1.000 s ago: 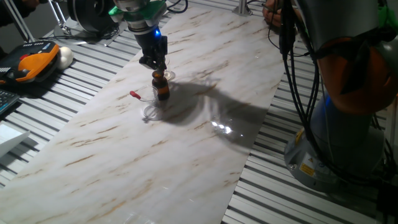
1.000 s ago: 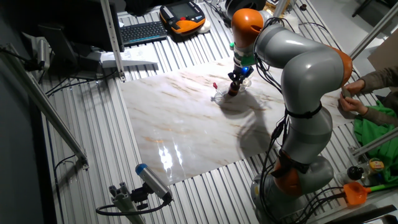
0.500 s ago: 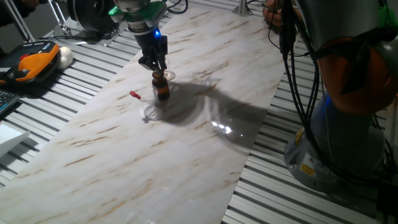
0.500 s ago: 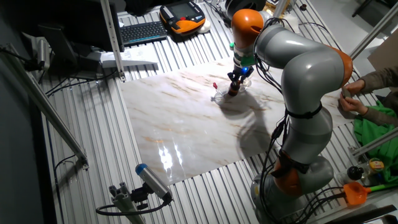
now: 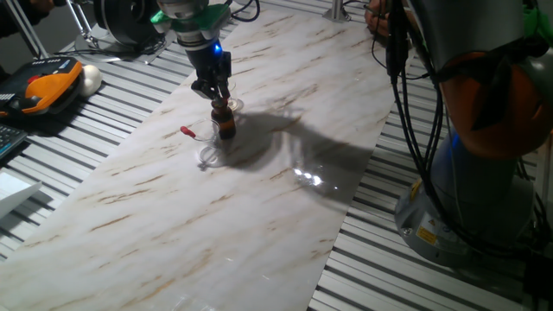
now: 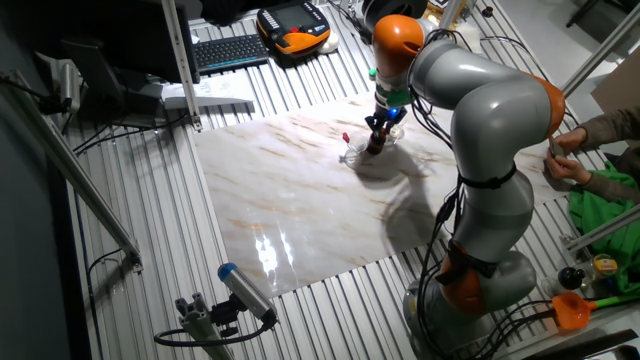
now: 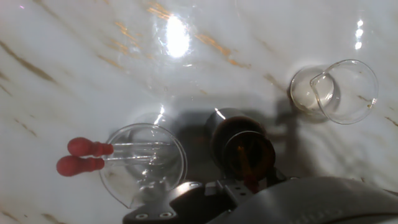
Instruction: Transfer liquid using a dropper
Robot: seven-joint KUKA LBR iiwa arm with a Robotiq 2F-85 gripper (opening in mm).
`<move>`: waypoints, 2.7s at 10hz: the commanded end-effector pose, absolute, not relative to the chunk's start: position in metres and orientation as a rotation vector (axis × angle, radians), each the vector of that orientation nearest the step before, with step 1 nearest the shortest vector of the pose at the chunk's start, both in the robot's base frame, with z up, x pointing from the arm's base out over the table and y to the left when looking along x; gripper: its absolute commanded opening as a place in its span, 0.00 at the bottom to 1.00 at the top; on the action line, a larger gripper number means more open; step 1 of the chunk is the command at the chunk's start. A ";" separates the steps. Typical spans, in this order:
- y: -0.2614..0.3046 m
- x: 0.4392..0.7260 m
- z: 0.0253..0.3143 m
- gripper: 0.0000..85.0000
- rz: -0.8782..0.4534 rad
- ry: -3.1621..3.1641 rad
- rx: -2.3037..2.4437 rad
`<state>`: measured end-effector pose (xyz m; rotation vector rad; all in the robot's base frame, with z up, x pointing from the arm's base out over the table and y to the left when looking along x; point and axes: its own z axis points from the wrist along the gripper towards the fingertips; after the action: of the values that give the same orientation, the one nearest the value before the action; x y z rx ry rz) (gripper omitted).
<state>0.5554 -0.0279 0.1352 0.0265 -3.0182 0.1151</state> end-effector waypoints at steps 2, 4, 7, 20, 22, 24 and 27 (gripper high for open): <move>-0.029 0.555 0.134 0.40 0.114 -3.018 0.035; -0.029 0.555 0.133 0.20 0.106 -3.010 0.042; -0.030 0.554 0.132 0.20 0.095 -3.002 0.056; -0.028 0.549 0.190 0.20 0.138 -2.969 0.036; -0.029 0.547 0.202 0.20 0.149 -2.965 0.035; -0.031 0.543 0.208 0.20 0.165 -2.969 0.032; -0.032 0.539 0.219 0.20 0.179 -2.959 0.028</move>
<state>0.5391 -0.0327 0.2199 0.0270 -2.9574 0.1813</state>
